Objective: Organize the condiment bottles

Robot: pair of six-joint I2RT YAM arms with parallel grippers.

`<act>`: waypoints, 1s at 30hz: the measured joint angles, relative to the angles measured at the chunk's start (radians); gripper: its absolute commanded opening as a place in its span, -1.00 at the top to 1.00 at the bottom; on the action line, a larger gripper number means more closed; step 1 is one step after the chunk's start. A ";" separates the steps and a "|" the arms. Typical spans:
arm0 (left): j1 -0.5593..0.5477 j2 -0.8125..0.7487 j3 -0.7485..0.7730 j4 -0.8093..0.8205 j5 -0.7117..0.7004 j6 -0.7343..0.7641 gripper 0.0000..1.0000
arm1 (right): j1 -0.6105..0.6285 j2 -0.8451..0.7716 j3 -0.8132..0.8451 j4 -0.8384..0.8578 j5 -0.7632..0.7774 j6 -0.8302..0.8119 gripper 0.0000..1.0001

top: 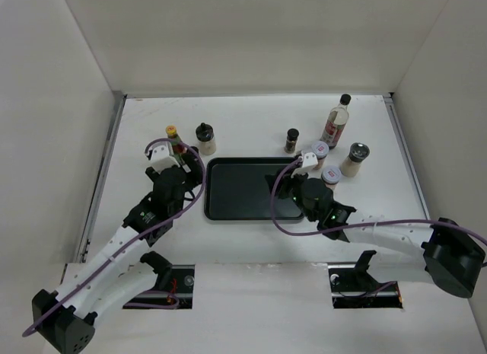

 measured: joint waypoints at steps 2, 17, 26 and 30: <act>0.014 0.021 0.040 -0.002 0.000 0.008 -0.48 | -0.016 -0.005 -0.009 0.000 0.002 0.000 0.24; 0.150 0.190 0.321 0.053 -0.035 0.085 0.33 | -0.098 -0.054 -0.018 -0.042 0.004 0.055 0.72; 0.172 0.376 0.362 0.074 -0.046 0.090 0.14 | -0.104 -0.044 -0.018 -0.058 0.003 0.066 0.40; 0.156 0.432 0.333 0.095 -0.038 0.093 0.05 | -0.105 -0.032 -0.018 -0.058 0.004 0.066 0.23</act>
